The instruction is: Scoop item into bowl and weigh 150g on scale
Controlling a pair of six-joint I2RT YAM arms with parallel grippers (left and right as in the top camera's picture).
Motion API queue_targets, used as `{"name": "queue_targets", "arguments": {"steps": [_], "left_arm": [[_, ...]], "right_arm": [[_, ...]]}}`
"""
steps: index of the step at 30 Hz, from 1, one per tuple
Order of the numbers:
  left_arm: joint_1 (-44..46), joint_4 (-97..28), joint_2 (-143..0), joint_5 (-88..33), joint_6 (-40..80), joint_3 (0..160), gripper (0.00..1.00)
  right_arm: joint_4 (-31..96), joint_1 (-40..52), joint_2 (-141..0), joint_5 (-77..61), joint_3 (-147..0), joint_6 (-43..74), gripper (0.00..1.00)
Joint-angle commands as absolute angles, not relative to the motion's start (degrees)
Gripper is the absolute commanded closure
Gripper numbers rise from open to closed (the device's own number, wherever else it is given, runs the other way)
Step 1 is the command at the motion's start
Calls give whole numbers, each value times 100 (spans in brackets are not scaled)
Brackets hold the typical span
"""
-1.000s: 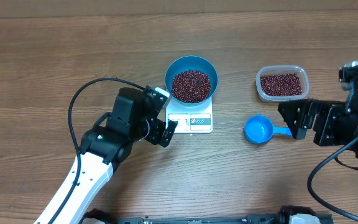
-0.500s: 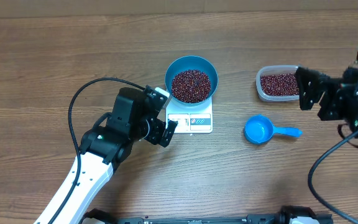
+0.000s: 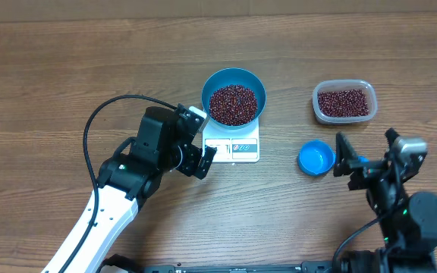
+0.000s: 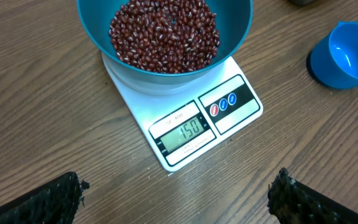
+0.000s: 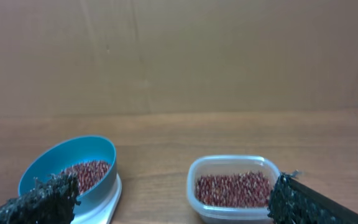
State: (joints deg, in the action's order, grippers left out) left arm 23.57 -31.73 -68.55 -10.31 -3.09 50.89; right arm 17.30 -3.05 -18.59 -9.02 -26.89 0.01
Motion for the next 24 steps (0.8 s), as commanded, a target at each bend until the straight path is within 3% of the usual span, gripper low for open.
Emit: {"name": "queue_targets", "arguments": {"steps": [1, 10, 24], "left_arm": [[2338, -3170, -6888, -1009, -257, 5089, 1], [2338, -3170, -6888, -1009, -257, 5089, 0], [2338, -3170, -6888, -1009, -257, 5089, 0]], "right_arm": [[1308, -176, -1376, -921, -2043, 19, 0], [342, 108, -692, -904, -746, 16, 0], [384, 152, -5, -897, -45, -1, 0]]}}
